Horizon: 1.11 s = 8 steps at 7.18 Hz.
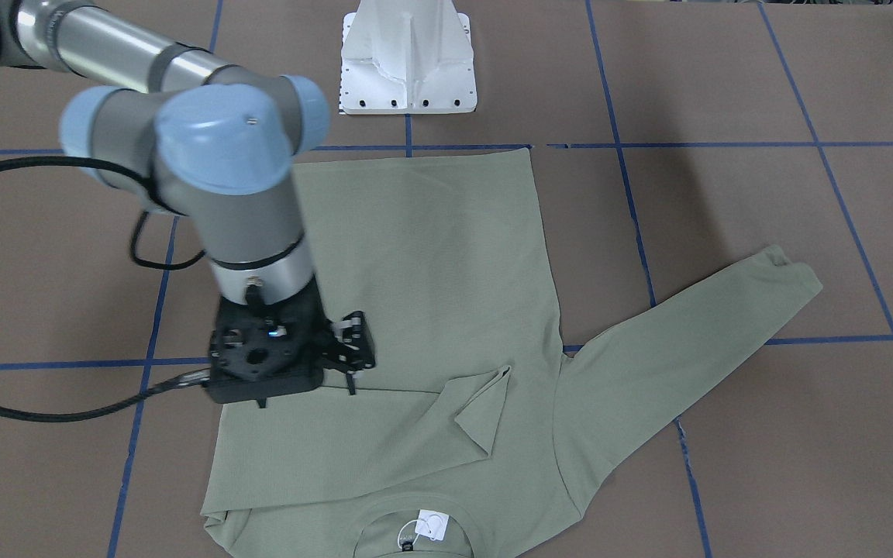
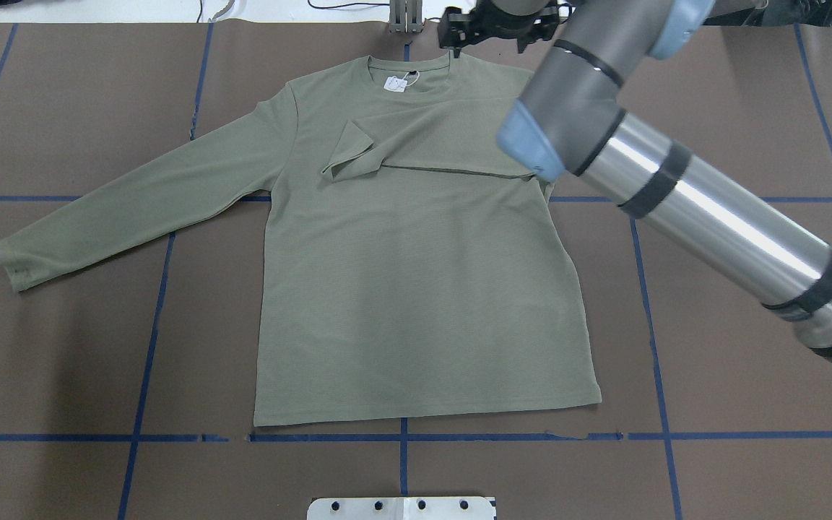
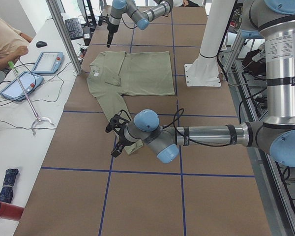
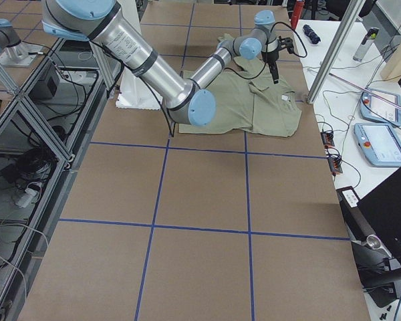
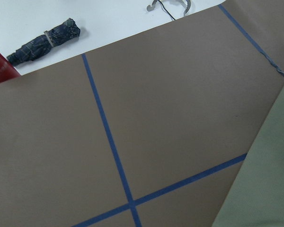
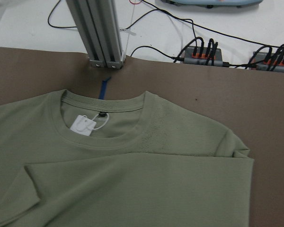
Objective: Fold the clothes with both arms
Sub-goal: 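Release the sleeve and raise the right gripper while the left gripper grasps the other cuff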
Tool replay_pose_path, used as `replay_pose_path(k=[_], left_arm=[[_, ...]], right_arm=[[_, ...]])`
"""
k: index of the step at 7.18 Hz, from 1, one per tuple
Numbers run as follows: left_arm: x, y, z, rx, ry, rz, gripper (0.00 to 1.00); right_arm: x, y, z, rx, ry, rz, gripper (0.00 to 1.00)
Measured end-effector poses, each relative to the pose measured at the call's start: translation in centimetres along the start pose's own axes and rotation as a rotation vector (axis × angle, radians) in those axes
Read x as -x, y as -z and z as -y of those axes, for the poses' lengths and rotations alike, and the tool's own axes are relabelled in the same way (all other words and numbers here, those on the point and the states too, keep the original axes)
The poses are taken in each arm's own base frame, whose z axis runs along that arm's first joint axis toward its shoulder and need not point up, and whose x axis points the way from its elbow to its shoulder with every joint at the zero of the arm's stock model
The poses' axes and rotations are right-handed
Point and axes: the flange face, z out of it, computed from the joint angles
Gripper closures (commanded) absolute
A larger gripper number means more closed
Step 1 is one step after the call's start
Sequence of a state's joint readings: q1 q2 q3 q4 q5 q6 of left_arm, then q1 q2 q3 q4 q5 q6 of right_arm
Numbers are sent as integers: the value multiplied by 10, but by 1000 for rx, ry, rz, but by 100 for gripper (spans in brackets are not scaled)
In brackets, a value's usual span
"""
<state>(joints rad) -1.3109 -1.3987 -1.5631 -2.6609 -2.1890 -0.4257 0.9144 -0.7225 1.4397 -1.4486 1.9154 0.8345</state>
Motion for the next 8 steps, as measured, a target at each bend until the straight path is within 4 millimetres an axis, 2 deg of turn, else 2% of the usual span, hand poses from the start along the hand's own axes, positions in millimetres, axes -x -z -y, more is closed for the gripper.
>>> replay_pose_path(k=[1,2,3,5,7,8], left_arm=[[-15,-32,-23,23,-3,-15,2],[-25,-57,-44,48,-20,-25,8],[-32,-74,-61,67,-40,-40,15],[-44,-90,-71,88,-65,-65,25],[-50,-107,-65,93,-63,-78,25],[-52,-113,-60,93,-40,-82,28]], right_arm=[[-54,10,-19,11,28,12,0],[-86,21,-37,9,40,18,0],[-100,29,-48,4,42,22,0],[-107,32,-54,1,41,22,0],[-109,33,-55,-1,40,20,0],[-109,33,-55,-1,40,19,0]])
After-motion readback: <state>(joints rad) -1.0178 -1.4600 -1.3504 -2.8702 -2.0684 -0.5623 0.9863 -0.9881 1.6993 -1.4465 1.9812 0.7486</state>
